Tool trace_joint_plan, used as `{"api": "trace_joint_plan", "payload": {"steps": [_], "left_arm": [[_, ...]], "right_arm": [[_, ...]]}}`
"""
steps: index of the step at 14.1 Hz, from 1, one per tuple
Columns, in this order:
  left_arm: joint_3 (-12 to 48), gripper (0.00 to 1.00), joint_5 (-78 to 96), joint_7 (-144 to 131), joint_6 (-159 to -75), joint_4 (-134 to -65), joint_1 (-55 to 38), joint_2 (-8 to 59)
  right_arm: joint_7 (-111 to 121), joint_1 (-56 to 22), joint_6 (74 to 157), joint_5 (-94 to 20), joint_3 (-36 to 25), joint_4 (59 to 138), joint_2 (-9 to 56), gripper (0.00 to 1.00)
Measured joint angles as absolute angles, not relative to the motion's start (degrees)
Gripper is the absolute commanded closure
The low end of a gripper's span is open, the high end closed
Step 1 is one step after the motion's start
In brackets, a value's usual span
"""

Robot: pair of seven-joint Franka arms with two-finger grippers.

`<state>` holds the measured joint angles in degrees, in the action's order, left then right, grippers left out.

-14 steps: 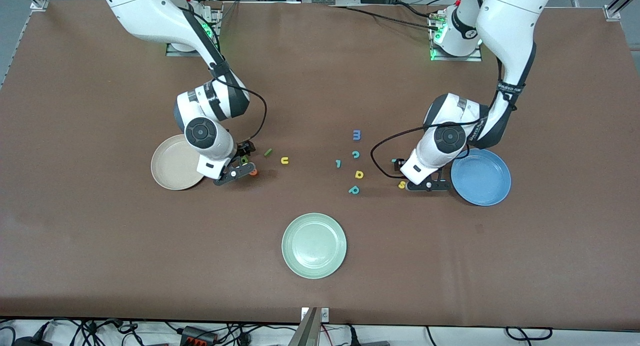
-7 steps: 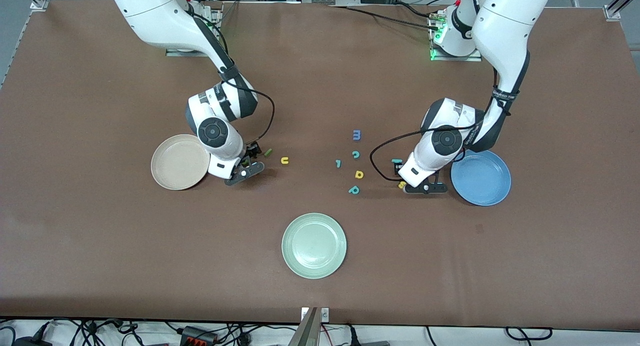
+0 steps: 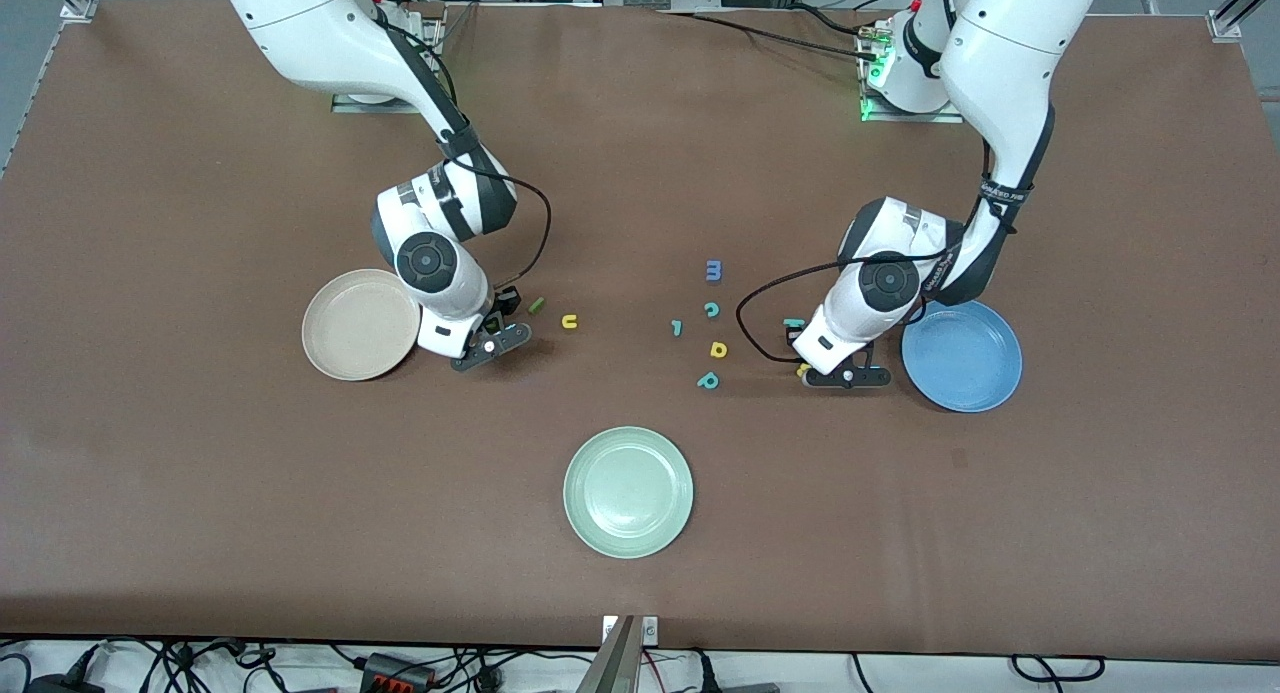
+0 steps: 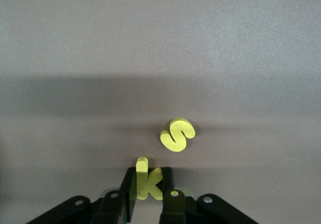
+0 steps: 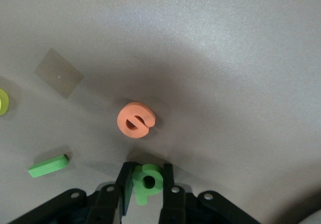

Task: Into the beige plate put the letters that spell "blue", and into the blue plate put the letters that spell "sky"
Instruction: 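Close both grippers on the green p and the yellow k, then lower the p onto the beige plate and the k onto the blue plate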

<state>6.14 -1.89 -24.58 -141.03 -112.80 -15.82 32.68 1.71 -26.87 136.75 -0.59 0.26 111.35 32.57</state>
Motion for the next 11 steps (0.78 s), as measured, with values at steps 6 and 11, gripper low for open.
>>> {"api": "trace_joint_plan", "payload": {"steps": [6, 11], "left_arm": [[3.56, 0.83, -2.26, -22.34, -126.27, -108.36, -11.91, 28.03], [3.22, 0.35, -8.4, -10.6, -121.14, -105.84, -1.58, 27.39]], "right_arm": [[1.7, -22.9, 131.29, -0.59, -1.21, 109.91, 29.19, 0.88], [5.62, -8.72, 122.64, -0.58, -1.6, 110.57, 23.85, 0.88]]}}
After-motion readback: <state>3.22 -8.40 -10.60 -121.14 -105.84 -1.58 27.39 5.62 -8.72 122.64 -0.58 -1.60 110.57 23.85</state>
